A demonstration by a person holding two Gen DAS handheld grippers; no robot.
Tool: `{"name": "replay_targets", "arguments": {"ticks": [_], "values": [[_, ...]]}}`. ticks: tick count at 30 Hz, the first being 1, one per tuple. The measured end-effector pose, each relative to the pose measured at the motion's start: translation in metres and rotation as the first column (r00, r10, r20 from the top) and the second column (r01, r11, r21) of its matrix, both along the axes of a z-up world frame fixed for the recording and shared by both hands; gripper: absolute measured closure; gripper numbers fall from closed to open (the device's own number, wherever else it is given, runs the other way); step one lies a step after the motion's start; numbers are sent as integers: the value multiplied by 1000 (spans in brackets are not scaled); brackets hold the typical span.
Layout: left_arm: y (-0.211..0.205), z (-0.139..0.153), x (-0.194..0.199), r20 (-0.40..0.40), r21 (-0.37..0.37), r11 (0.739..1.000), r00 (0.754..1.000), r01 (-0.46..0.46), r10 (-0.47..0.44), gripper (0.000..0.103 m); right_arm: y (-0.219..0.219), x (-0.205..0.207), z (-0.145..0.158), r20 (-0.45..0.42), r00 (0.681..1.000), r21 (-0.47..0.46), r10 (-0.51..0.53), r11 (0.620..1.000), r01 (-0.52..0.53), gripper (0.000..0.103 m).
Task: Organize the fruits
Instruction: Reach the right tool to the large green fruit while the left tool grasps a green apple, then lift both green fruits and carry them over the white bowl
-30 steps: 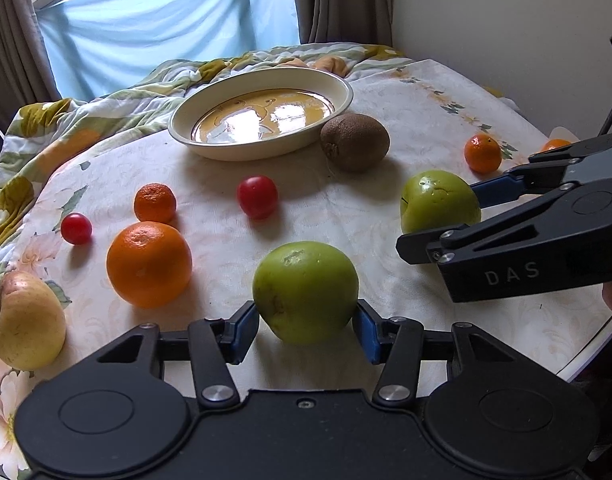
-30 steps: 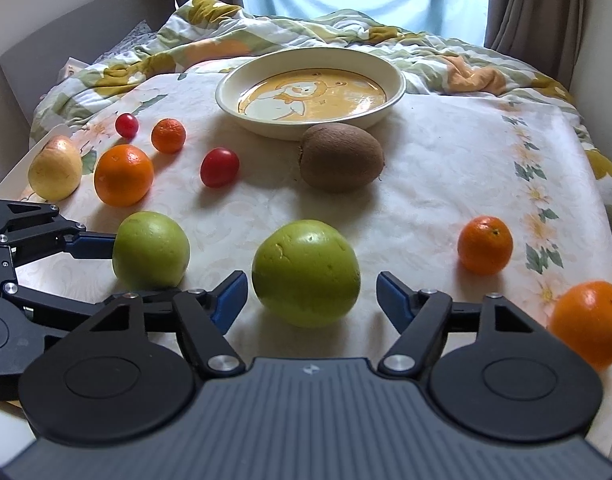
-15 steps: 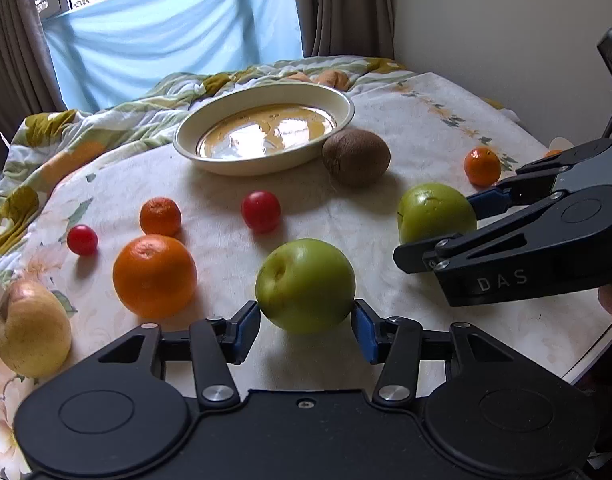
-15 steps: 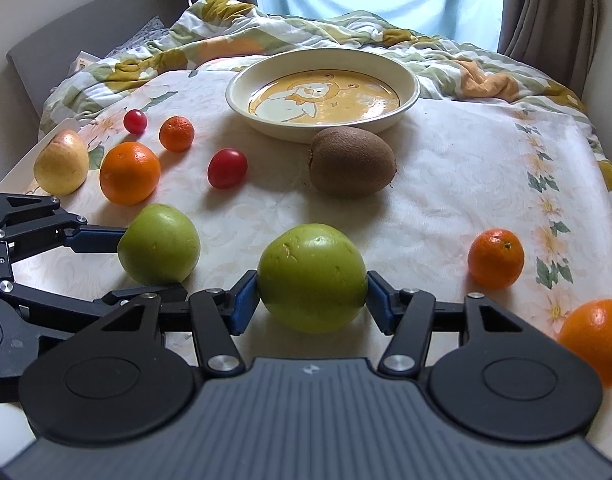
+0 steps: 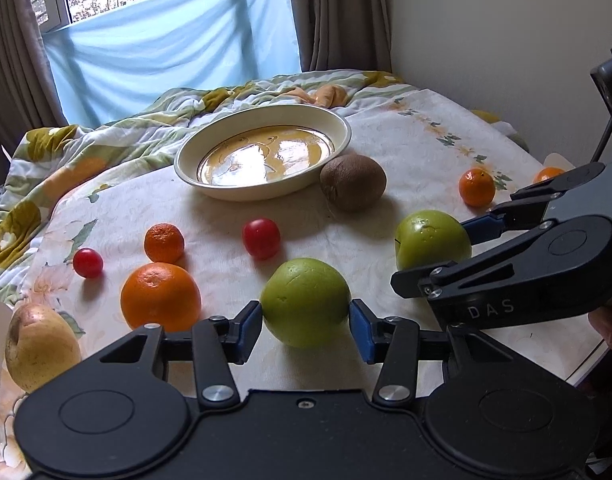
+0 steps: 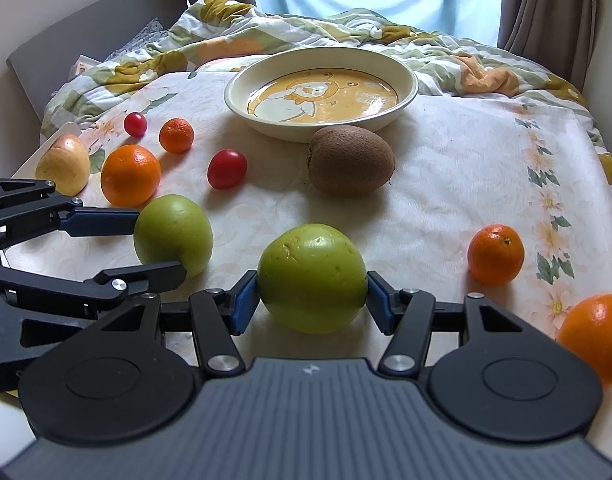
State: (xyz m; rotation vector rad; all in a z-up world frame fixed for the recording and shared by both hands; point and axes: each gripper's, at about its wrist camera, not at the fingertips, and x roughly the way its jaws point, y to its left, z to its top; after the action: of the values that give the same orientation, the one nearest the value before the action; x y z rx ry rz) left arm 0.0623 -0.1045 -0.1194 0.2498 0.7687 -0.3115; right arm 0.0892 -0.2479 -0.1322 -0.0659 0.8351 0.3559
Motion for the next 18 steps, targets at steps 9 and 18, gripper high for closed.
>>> {"name": "replay_targets", "arguments": {"ticks": [9,18], "values": [[1,7,2,5,-8,1000,1000,0,0,54,-3,0,3,2,1000,9,-10,1000,10,31],[-5,-1,6,-4,34,999,1000,7,-7,41,-4,0,4,-2,1000,11,-13,1000,13,31]]}}
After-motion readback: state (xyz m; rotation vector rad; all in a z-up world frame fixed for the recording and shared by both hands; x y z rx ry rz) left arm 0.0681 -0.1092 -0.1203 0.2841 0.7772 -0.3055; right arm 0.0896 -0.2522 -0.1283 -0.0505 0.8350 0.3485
